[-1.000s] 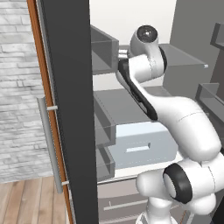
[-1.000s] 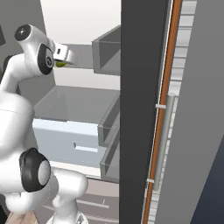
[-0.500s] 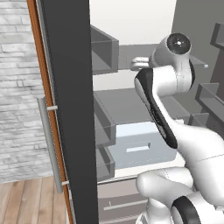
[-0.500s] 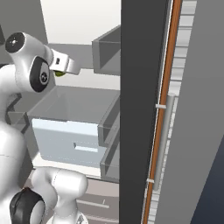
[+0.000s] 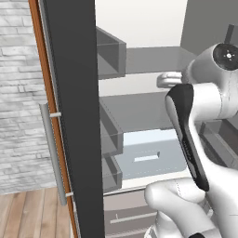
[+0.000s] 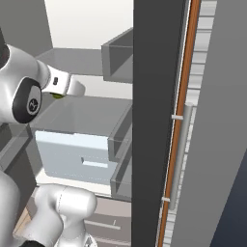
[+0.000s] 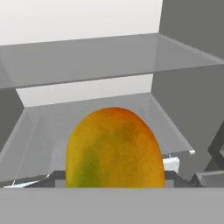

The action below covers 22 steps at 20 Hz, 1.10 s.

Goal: Pick the mango and kiwi from the fridge and place them inside the tupperware on the counter.

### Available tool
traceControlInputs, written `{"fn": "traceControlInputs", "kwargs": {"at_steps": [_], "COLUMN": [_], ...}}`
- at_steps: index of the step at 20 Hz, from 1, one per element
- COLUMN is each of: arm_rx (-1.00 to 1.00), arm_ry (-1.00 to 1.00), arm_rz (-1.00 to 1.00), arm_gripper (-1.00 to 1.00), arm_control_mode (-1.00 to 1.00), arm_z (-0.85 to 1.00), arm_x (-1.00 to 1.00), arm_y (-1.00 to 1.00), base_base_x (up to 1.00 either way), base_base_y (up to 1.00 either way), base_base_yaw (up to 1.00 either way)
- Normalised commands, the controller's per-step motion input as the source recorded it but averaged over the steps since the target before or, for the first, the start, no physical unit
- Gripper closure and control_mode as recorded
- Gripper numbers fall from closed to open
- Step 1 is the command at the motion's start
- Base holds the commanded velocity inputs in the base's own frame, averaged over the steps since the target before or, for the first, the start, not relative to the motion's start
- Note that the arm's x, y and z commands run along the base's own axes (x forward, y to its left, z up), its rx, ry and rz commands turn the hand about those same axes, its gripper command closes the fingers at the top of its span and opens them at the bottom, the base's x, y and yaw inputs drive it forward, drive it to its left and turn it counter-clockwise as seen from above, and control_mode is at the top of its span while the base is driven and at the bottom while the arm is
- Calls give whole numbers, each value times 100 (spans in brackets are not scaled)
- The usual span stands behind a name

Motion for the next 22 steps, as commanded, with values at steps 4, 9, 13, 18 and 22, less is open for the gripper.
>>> {"fn": "traceControlInputs", "kwargs": {"at_steps": [4,9,13,18,22], "arm_rx": [0,0,0,0,0], "arm_ry": [13,10,2,0,0], "arm_rz": [0,0,0,0,0], "arm_gripper": [100,100,100,100,100], "arm_control_mode": [-100,-100,100,100,100], "arm_z": [5,-4,-15,0,0], "arm_x": [-80,-65,-49,0,0], "arm_y": [-8,0,0,0,0], "base_base_x": [0,0,-20,-85,-96], "base_base_y": [0,0,0,3,14], "base_base_yaw": [0,0,0,0,18]}}
